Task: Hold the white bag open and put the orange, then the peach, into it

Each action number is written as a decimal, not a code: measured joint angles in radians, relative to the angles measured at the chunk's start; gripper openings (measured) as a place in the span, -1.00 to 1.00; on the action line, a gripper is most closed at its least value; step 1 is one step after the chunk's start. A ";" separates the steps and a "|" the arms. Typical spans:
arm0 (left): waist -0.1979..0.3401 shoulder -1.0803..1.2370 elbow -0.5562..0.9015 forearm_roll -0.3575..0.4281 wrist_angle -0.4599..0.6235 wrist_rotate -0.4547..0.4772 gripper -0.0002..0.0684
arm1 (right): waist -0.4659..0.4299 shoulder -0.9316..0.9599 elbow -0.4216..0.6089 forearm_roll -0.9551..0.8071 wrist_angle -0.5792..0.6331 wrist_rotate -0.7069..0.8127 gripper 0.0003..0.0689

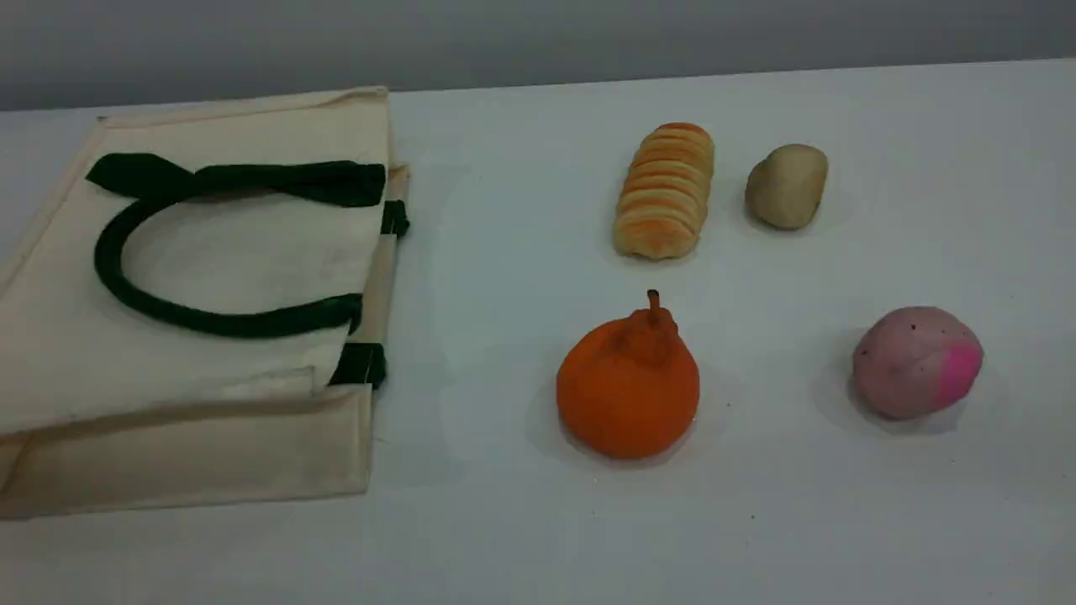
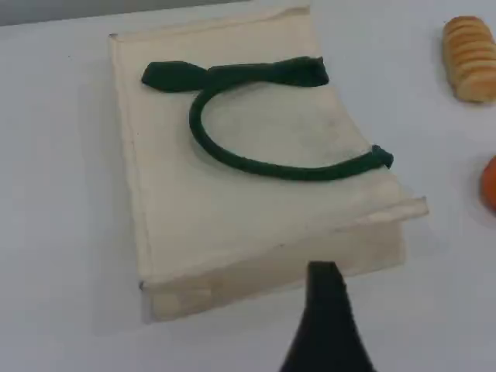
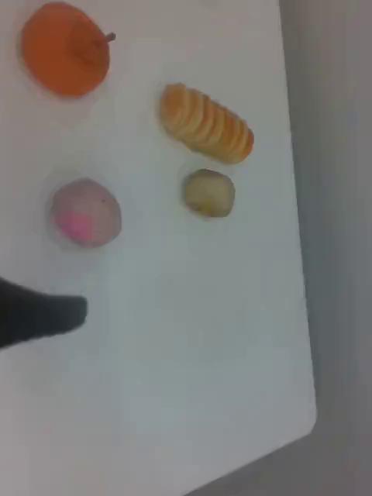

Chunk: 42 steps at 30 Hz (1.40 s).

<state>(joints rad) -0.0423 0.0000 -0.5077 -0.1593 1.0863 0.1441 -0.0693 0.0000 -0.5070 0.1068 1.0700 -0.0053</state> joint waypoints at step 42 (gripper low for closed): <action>0.000 0.209 -0.098 0.073 -0.124 -0.127 0.36 | 0.000 0.075 -0.052 0.160 -0.124 -0.057 0.40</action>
<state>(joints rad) -0.0423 0.2092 -0.6057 -0.0859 0.9621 0.0171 -0.0693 0.0754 -0.5586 0.2667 0.9455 -0.0625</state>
